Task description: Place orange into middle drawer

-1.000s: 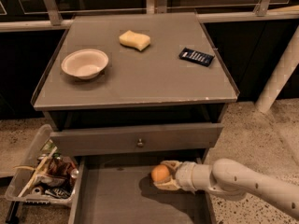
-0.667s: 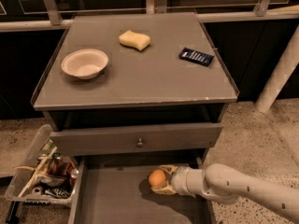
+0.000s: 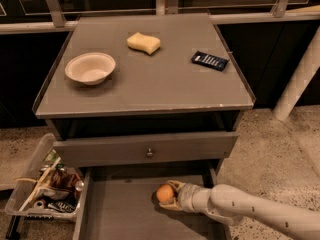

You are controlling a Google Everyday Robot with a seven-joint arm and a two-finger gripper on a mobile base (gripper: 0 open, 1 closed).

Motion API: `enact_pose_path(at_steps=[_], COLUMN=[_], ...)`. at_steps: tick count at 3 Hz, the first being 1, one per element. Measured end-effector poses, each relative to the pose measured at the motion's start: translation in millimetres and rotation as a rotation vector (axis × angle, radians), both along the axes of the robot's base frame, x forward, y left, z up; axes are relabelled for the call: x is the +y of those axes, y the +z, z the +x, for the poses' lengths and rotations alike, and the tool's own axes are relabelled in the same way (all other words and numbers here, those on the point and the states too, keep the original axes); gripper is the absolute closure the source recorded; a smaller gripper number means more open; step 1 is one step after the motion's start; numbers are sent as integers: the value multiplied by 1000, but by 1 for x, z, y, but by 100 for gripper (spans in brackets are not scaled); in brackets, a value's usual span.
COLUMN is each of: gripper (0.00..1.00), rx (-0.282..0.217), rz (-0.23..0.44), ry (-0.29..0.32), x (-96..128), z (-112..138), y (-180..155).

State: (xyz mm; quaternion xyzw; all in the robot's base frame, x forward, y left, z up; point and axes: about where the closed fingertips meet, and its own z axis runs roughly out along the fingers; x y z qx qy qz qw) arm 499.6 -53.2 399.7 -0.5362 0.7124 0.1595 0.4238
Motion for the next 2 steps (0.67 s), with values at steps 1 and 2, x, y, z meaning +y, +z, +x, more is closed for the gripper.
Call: enact_pose_path(at_steps=[1, 2], gripper=[100, 100], rx=[-13, -4], rz=[0, 12], ry=[15, 40], x=[4, 6], z=[5, 4], y=[-19, -24])
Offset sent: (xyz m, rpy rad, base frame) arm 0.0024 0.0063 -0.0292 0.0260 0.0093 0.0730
